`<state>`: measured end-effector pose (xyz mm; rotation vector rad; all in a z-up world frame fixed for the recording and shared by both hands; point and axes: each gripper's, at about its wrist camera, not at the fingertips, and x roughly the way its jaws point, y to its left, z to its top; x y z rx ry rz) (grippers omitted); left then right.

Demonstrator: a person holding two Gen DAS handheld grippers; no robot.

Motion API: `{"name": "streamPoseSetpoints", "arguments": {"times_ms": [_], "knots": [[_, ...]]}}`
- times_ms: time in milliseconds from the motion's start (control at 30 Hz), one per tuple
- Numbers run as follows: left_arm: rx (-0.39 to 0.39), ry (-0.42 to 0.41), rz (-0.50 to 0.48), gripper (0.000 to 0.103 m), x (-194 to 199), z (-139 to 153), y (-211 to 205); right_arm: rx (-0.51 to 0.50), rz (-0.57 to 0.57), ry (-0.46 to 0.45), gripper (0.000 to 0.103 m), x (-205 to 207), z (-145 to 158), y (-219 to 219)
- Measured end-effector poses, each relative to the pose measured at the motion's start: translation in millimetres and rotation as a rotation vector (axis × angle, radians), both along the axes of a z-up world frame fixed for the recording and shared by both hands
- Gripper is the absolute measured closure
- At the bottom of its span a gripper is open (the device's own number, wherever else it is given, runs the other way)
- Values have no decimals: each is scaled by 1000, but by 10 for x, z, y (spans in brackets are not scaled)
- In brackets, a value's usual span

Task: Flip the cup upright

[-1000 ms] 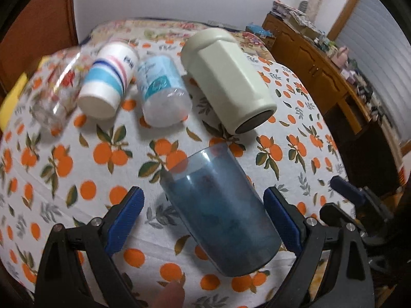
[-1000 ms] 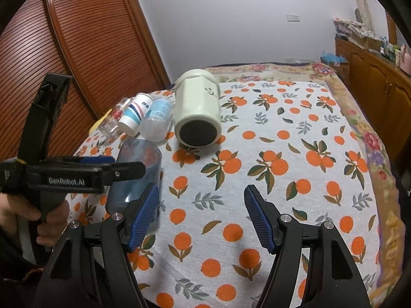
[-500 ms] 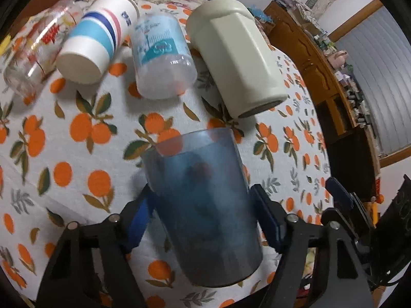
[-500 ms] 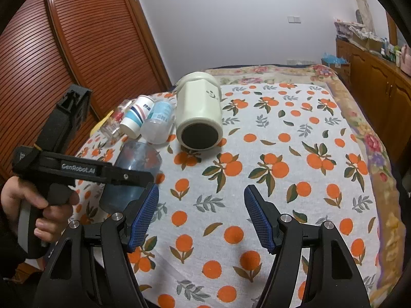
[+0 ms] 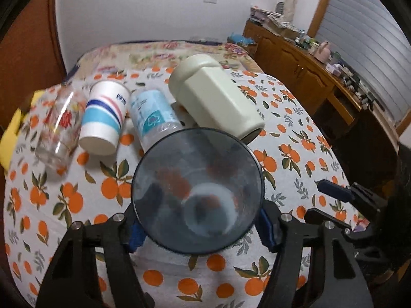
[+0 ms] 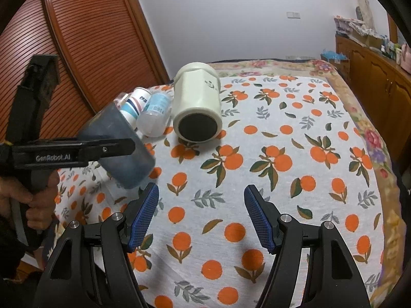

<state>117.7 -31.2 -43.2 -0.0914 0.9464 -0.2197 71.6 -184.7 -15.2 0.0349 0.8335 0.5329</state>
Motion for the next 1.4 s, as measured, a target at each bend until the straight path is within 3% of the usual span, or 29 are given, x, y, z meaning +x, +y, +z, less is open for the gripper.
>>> {"name": "streamPoseSetpoints", "arguments": {"times_ms": [300,800,1400], "knots": [[78,-32,-45,35,-33,-46,-233,-7,-15,0,32,-9,-1,-49],[74,-78,-47,30,-187,-14,-331,-6,-20,-5,32,-2,17,-54],[46,-182,-14,29,-549,284,-132,-3,-12,-70,32,-92,268,162]]}}
